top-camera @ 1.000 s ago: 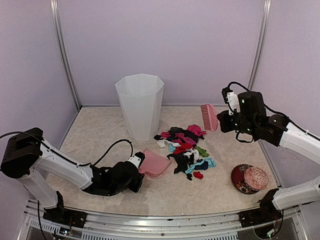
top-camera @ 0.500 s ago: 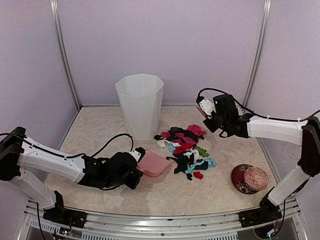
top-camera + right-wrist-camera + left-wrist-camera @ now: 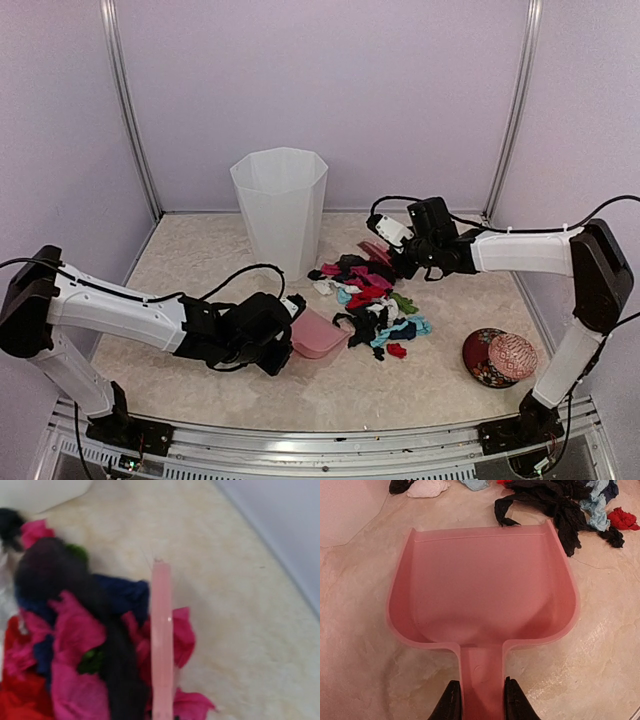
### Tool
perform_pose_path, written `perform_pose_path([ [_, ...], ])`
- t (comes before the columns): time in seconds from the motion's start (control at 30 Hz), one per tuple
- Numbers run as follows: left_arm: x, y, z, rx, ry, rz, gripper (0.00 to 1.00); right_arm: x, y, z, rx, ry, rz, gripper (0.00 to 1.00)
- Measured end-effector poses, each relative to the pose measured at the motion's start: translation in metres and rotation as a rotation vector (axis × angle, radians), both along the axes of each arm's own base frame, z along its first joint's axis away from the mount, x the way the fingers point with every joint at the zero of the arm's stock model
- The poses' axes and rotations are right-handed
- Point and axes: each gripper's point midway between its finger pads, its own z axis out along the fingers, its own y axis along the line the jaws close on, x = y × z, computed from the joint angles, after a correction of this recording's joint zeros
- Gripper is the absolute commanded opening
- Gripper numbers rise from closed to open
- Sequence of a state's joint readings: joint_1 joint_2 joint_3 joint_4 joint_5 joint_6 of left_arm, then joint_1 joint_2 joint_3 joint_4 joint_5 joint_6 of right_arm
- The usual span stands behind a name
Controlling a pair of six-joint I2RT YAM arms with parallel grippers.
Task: Sweep away the paper scraps from the table
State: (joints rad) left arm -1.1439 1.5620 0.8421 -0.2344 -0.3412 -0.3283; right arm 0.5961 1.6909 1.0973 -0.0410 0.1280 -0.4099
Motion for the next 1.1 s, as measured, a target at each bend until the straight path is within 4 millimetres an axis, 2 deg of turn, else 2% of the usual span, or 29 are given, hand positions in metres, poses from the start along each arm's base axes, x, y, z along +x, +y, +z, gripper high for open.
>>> perform_pose_path([
  [0.07, 0.001, -0.001, -0.005, 0.016, 0.011, 0.000, 0.00, -0.006, 0.005, -0.005, 0.004, 0.020, 0.025, 0.00],
  [0.3, 0.005, -0.004, -0.004, 0.020, 0.010, -0.001, 0.00, -0.038, 0.030, -0.017, 0.028, 0.082, 0.118, 0.00],
  [0.7, 0.008, -0.008, -0.006, 0.014, 0.014, -0.002, 0.00, -0.131, 0.081, 0.007, 0.146, 0.186, 0.298, 0.00],
  [0.9, 0.007, -0.006, -0.017, -0.028, 0.002, 0.013, 0.00, -0.151, 0.079, 0.027, 0.194, 0.206, 0.313, 0.00],
  [1.1, 0.003, -0.002, -0.026, -0.083, -0.046, 0.023, 0.00, -0.151, 0.069, 0.051, 0.228, 0.165, 0.270, 0.00],
])
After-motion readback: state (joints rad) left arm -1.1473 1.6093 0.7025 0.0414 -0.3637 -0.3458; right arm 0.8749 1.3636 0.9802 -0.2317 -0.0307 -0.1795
